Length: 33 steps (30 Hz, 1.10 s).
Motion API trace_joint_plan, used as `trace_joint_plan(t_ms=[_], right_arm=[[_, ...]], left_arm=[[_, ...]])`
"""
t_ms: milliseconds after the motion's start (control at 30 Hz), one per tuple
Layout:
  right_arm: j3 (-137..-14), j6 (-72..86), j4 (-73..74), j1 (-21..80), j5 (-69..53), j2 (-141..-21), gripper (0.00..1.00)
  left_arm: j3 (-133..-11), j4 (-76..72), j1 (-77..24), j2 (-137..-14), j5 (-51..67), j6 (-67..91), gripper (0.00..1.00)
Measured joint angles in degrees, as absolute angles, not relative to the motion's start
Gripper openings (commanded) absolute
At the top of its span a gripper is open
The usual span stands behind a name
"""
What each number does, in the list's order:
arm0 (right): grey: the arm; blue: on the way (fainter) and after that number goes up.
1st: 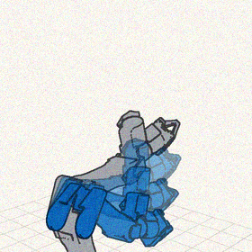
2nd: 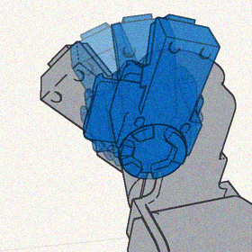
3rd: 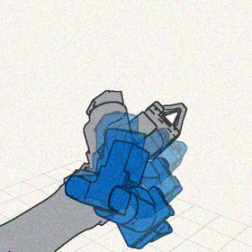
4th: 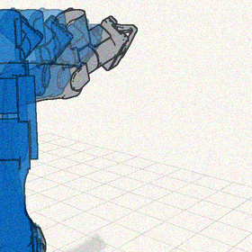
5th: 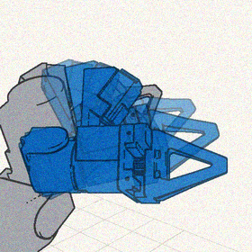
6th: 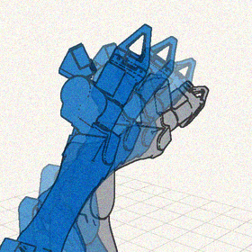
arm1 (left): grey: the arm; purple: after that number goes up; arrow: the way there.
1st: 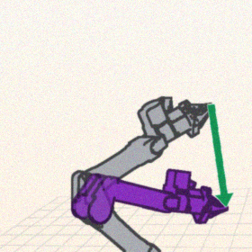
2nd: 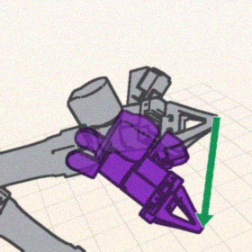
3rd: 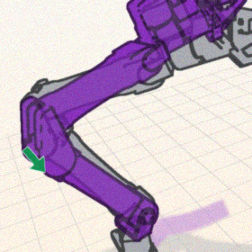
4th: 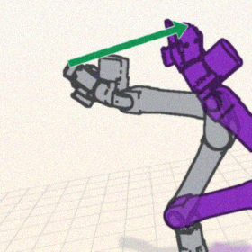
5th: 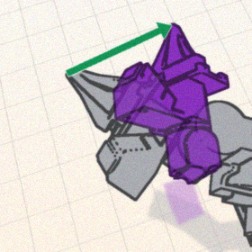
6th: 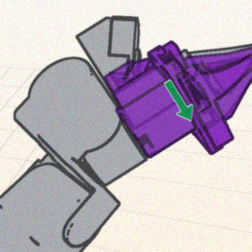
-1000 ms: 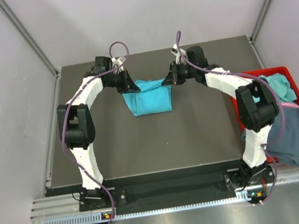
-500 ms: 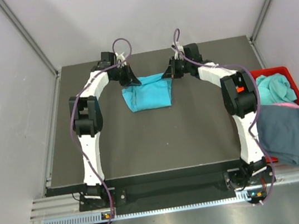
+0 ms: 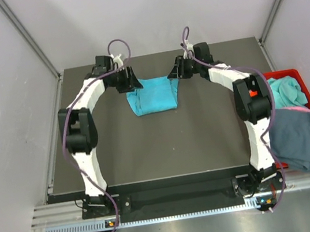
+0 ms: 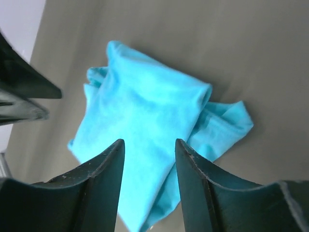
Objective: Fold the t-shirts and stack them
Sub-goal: Fold the tshirt, then neatly place the folded tshirt to the corner
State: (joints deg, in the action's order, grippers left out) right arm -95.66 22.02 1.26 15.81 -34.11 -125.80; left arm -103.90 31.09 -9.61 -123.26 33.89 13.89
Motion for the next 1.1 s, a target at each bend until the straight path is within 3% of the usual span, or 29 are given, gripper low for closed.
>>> trace_joint_plan(t_ms=[133, 300, 367, 700, 1100], right_arm=[[-90.8, 22.1, 0.1, 15.8, -35.2, -119.9, 0.47], [-87.6, 22.3, -1.8, 16.1, -37.7, -117.2, 0.48], [-86.9, 22.8, -1.8, 16.3, -38.8, -117.6, 0.48], [-88.2, 25.2, -1.6, 17.4, -42.6, -125.5, 0.71], [-88.5, 24.5, -1.2, 19.3, -43.4, -126.7, 0.73]], left_arm=[[-92.8, 27.6, -9.0, -110.4, 34.2, 15.5, 0.70], [-87.2, 26.1, -6.7, -105.3, 37.4, 16.7, 0.70], [-85.9, 26.5, -5.7, -106.7, 38.1, 16.8, 0.70], [-84.7, 28.4, -1.9, -119.4, 39.5, 16.9, 0.72], [-94.3, 24.6, -1.3, -129.5, 49.2, 23.5, 0.79]])
